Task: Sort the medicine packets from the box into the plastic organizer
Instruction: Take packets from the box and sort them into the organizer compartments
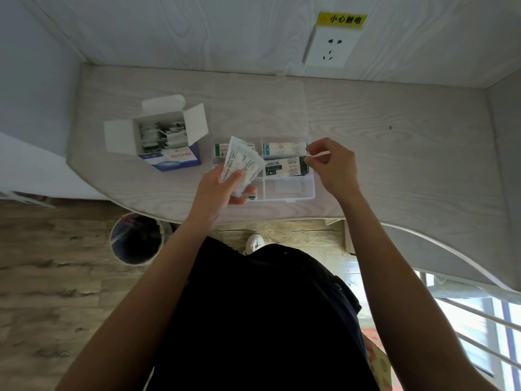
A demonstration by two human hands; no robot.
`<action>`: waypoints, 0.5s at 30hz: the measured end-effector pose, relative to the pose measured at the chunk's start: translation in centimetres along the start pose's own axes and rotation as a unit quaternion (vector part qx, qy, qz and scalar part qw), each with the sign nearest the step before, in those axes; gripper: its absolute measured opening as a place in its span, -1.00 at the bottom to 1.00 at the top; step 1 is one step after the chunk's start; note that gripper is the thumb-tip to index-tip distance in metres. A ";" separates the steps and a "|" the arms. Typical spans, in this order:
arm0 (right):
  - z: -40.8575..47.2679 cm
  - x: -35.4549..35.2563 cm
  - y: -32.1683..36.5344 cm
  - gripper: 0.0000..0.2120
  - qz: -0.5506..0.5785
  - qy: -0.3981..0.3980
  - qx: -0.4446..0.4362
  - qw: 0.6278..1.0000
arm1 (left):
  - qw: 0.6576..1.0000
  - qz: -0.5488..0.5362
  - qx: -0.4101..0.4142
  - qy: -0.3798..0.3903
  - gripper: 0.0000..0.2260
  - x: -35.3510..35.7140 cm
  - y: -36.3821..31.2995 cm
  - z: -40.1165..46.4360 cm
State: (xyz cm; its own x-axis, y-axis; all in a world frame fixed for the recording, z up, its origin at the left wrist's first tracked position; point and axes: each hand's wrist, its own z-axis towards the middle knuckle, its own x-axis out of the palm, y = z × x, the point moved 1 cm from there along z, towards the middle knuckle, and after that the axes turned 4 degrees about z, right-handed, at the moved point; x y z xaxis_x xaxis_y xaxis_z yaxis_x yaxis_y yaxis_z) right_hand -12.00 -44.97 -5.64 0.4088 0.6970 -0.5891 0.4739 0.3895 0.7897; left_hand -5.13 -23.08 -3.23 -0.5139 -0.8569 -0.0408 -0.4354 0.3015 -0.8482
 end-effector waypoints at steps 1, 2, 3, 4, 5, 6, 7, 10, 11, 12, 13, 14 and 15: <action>0.0 0.1 0.1 -0.89 -0.017 -0.001 -0.012 1.000 | 1.000 0.003 -0.001 0.002 -0.83 0.0 0.0 0.0; 0.0 0.2 0.3 -0.92 -0.043 -0.004 -0.032 0.999 | 1.000 0.004 -0.002 0.003 -0.82 0.0 0.0 -0.1; 0.0 0.3 0.5 -0.93 -0.079 -0.003 -0.051 0.996 | 1.000 0.004 -0.004 0.005 -0.82 0.0 -0.1 -0.1; 0.0 0.5 0.8 -0.93 -0.133 0.001 -0.066 0.989 | 1.000 0.004 -0.007 0.007 -0.81 0.0 -0.1 -0.1; 0.0 0.6 1.1 -0.89 -0.210 0.007 -0.081 0.974 | 1.000 0.004 -0.009 0.008 -0.81 0.1 -0.1 -0.1; 0.0 0.8 1.2 -0.85 -0.283 0.009 -0.098 0.954 | 1.000 0.003 -0.012 0.008 -0.81 0.1 -0.1 -0.1; -0.1 0.8 1.4 -0.83 -0.324 0.005 -0.114 0.939 | 1.000 -0.001 -0.016 0.007 -0.81 0.2 -0.2 -0.2; -0.8 0.6 2.0 -0.85 -0.272 -0.040 -0.127 0.953 | 1.000 -0.006 -0.010 0.014 -0.83 0.3 -0.3 -0.3; -1.3 0.6 2.4 -0.86 -0.195 -0.045 -0.113 0.973 | 1.000 -0.002 0.000 0.019 -0.84 0.4 -0.3 -0.3; -1.6 0.8 2.8 -0.87 -0.101 -0.024 -0.083 0.991 | 1.000 0.003 0.007 0.023 -0.84 0.5 -0.3 -0.4; -2.1 1.0 3.3 -0.86 -0.008 0.021 -0.041 0.999 | 1.000 0.006 0.011 0.028 -0.84 0.6 -0.3 -0.4; -2.6 1.4 3.9 -0.84 0.064 0.079 -0.001 0.995 | 0.999 0.007 0.009 0.035 -0.82 0.7 -0.3 -0.4; -3.1 1.7 4.2 -0.82 0.111 0.130 0.028 0.985 | 0.999 0.006 0.005 0.044 -0.81 0.8 -0.4 -0.5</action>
State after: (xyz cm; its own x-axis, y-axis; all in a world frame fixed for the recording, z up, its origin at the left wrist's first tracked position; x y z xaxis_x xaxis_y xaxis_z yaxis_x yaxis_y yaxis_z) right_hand -11.68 -40.27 -2.79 0.2976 0.8948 -0.3327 0.4400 0.1808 0.8796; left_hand -5.76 -23.69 -2.68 -0.5825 -0.8128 -0.0055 -0.4208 0.3073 -0.8535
